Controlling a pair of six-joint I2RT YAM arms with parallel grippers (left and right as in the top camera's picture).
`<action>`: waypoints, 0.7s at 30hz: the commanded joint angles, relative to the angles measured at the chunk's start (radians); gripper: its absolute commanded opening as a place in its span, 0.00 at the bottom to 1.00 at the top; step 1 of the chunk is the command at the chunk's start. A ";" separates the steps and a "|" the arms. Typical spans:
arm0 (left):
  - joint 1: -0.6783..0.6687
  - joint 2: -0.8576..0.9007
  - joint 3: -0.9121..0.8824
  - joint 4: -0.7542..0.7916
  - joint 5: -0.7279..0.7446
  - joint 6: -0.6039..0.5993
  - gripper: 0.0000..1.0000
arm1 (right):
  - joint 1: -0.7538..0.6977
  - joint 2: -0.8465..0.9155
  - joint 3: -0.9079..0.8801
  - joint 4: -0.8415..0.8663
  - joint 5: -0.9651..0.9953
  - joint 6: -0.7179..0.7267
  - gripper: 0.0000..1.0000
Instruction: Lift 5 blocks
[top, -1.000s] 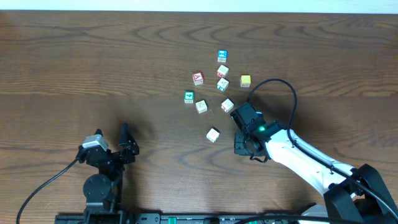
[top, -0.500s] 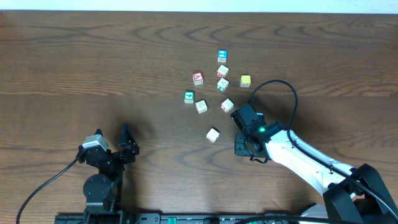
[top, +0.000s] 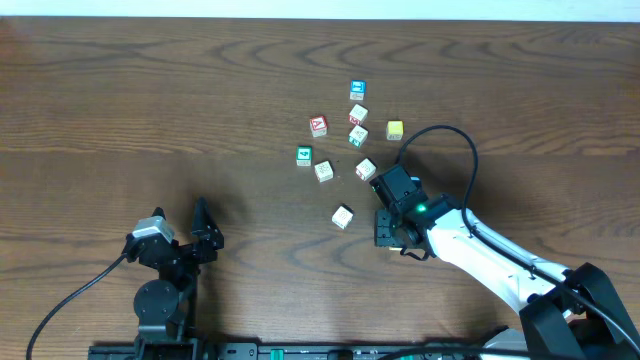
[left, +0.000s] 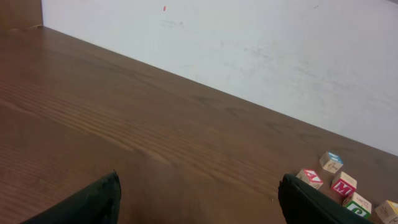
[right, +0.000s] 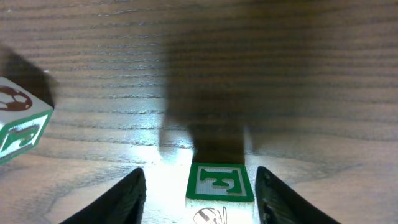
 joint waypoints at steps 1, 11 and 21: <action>0.003 0.000 -0.014 -0.047 -0.016 0.006 0.81 | 0.005 -0.006 0.048 -0.008 0.018 -0.076 0.59; 0.003 0.000 -0.014 -0.047 -0.016 0.006 0.82 | 0.005 -0.006 0.216 -0.034 0.017 -0.273 0.79; 0.003 0.000 -0.014 -0.047 -0.016 0.006 0.82 | -0.014 -0.003 0.222 0.167 0.017 -0.496 0.80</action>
